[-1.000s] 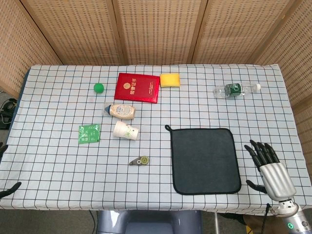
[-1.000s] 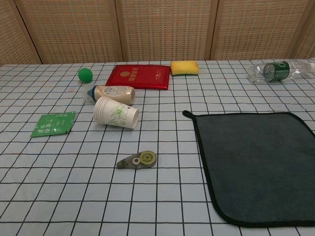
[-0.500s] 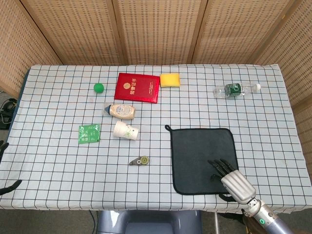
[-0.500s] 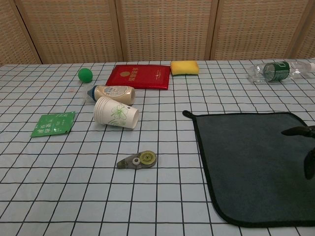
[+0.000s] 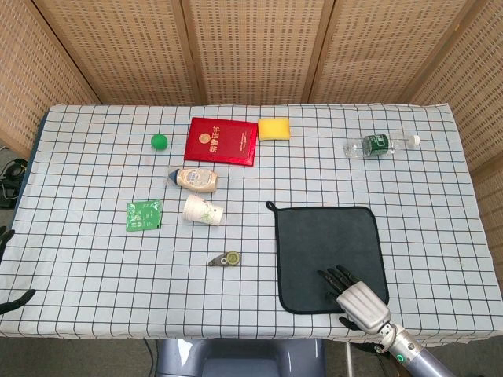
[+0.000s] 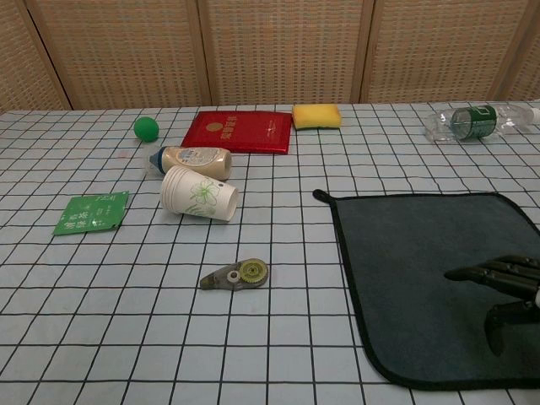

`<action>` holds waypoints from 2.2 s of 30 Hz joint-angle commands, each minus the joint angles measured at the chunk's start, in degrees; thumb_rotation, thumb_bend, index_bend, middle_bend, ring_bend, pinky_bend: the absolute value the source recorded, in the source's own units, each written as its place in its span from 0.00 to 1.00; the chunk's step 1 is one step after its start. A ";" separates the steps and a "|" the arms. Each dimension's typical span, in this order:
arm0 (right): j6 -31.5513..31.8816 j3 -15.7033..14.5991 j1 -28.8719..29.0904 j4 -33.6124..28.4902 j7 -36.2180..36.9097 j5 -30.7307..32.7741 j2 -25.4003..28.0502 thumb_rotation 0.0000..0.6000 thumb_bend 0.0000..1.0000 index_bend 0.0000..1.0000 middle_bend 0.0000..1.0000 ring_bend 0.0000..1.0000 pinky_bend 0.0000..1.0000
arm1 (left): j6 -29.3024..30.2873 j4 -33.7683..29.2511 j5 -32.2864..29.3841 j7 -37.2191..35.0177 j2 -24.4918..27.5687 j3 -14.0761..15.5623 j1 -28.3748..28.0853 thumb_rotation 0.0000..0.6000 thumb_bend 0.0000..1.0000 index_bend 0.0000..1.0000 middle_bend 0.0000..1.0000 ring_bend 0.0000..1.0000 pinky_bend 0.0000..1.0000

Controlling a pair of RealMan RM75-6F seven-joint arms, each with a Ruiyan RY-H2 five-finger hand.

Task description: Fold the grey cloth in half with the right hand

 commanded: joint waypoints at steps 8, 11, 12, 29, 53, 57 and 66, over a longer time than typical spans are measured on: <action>0.26 -0.44 0.07 4.36 -2.99 0.76 -3.12 1.00 0.48 0.46 0.00 0.00 0.00 | -0.20 0.13 -0.33 -0.26 0.04 -0.10 -0.11 1.00 0.00 0.00 0.00 0.00 0.00; 0.63 -0.58 0.12 5.07 -3.12 0.83 -3.44 1.00 0.48 0.46 0.00 0.00 0.00 | -0.30 0.11 -0.33 -0.08 -0.01 -0.07 -0.16 1.00 0.00 0.00 0.00 0.00 0.00; 0.78 -0.66 0.16 5.27 -3.10 0.82 -3.53 1.00 0.48 0.46 0.00 0.00 0.00 | -0.29 0.08 -0.33 -0.05 -0.04 -0.07 -0.16 1.00 0.00 0.00 0.00 0.00 0.00; 2.45 -1.73 0.67 8.73 -1.90 0.76 -5.26 1.00 0.63 0.50 0.00 0.00 0.00 | -0.64 0.03 -0.36 0.39 -0.26 0.02 -0.38 1.00 0.00 0.00 0.00 0.00 0.00; 0.92 3.73 4.64 6.07 1.81 6.82 -5.25 1.00 0.67 0.61 0.00 0.00 0.00 | -1.20 0.12 -0.97 0.27 -0.24 -0.11 -0.67 1.00 0.00 0.00 0.00 0.00 0.00; -1.54 6.58 6.30 4.93 0.06 10.44 -5.22 1.00 0.67 0.61 0.00 0.00 0.00 | -1.64 0.20 -1.39 0.31 -0.30 -0.21 -0.88 1.00 0.00 0.00 0.00 0.00 0.00; -7.40 13.29 10.58 4.01 -4.17 20.01 -6.12 1.00 0.67 0.61 0.00 0.00 0.00 | -3.02 0.55 -3.34 -0.12 -0.31 -0.85 -1.51 1.00 0.00 0.00 0.00 0.00 0.00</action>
